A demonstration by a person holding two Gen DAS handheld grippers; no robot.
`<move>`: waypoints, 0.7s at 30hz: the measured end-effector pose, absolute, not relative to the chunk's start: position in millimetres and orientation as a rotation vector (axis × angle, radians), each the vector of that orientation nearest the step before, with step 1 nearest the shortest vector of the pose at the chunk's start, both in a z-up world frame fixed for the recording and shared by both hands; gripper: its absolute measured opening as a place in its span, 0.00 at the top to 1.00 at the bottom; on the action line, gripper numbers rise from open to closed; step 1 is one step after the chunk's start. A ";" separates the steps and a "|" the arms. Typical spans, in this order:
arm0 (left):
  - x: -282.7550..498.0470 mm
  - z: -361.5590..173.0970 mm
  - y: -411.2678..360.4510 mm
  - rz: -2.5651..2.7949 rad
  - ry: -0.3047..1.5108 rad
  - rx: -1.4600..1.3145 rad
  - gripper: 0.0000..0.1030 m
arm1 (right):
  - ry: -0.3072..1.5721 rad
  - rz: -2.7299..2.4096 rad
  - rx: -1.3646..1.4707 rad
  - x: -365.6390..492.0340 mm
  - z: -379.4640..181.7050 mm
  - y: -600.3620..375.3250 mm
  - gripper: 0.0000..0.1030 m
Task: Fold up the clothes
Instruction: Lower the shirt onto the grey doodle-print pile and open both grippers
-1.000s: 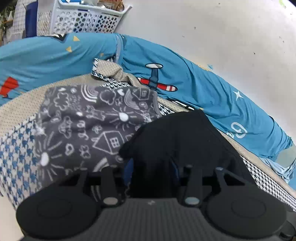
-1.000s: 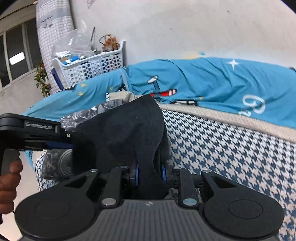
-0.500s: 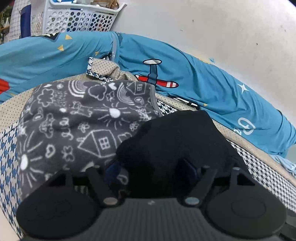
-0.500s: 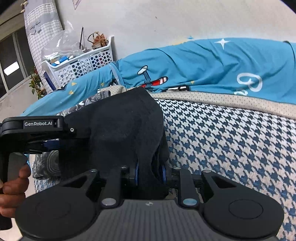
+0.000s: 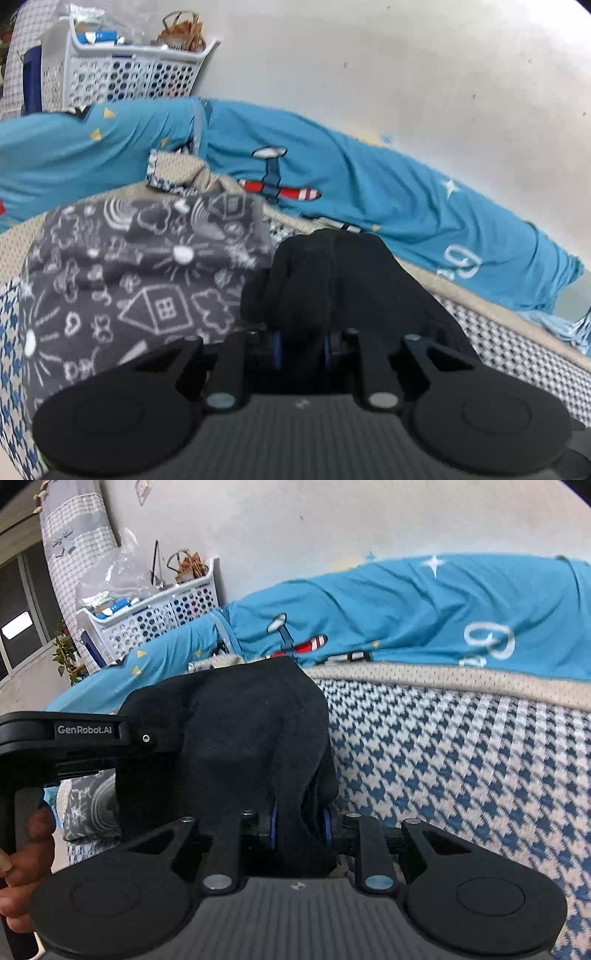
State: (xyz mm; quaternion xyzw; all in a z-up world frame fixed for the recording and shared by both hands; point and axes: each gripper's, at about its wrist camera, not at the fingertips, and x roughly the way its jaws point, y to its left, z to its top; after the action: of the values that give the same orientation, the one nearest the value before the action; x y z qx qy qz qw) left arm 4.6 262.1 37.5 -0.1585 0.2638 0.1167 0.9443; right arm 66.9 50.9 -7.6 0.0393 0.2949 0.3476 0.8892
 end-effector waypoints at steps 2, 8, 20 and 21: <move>2.1 46.0 257.2 0.234 0.516 -0.304 0.84 | 0.592 0.721 0.084 63.4 1.5 47.8 0.79; -9.9 78.6 253.5 0.250 0.445 -0.246 0.84 | 0.534 0.742 0.092 50.4 31.9 46.4 0.79; -30.0 124.9 312.7 0.388 0.359 -0.223 0.84 | 0.455 0.838 0.135 34.0 68.4 110.3 0.79; -31.1 126.1 320.0 0.397 0.359 -0.224 0.84 | 0.454 0.844 0.139 34.7 69.3 118.9 0.79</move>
State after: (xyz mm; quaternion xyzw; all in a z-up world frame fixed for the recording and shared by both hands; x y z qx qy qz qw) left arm -31.1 320.0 126.1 -0.1103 0.1769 0.1959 0.9582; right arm 34.7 118.9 69.3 0.0666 0.2184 0.4058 0.8850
